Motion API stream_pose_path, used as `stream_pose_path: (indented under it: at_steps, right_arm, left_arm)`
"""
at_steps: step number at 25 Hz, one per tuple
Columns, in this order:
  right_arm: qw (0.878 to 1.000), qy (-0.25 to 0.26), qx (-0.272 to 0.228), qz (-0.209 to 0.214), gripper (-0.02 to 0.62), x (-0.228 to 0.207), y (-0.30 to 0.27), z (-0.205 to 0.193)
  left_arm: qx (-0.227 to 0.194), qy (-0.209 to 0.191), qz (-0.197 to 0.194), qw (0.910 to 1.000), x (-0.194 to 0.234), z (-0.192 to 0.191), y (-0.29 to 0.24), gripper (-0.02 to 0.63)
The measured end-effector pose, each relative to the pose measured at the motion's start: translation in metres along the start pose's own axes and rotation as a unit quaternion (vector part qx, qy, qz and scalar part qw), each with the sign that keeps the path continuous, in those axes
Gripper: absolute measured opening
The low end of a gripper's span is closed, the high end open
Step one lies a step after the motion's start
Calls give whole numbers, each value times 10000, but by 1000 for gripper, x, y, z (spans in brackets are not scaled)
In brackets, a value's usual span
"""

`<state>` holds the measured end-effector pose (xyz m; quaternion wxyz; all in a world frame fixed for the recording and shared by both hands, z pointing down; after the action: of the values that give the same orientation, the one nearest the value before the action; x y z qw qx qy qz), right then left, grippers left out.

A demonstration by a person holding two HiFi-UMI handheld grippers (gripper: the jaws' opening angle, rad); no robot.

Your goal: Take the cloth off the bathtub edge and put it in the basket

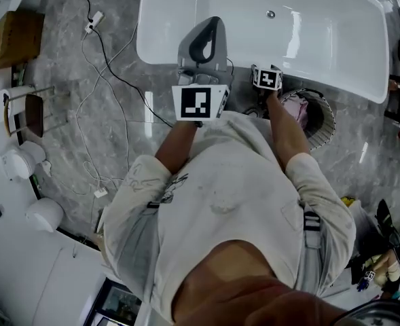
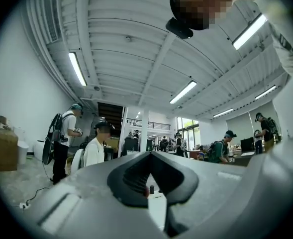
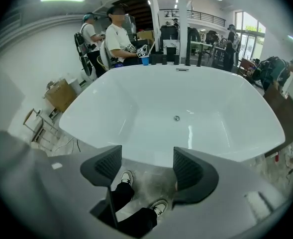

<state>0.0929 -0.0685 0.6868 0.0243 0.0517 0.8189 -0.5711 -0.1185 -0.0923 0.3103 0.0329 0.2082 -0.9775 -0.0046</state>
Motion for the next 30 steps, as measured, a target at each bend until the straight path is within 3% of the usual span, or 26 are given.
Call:
stream_pose_path:
  at_steps: [9,18,24,30]
  right_arm:
    - [9993,175,-254,197,328,53,-9,30]
    - [9852,229,-1588,603,328,72,30,100]
    - [9524,658,-2914,604,328,82,104,155]
    - [9017,1083,-4154,516,328,92,198,196]
  left_arm:
    - [-68,-38,129,9999,44,7,9,0]
    - [-88,-72,146,9998,56,5,0,0]
    - [-105,-139,186,9997,63,5,-7,0]
    - [-157,-71,220,9996,63,15,-14,0]
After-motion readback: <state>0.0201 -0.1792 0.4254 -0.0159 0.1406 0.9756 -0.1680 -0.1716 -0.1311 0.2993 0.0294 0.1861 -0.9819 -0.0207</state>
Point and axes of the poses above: the fingertips, and each gripper's own axes: y backward along the fingers, x to its left, z out of its top, the point moved 7 cm from there along y, backward along the fingers, and after that the axes turned 5 degrees about x, right-handed, at the moved point
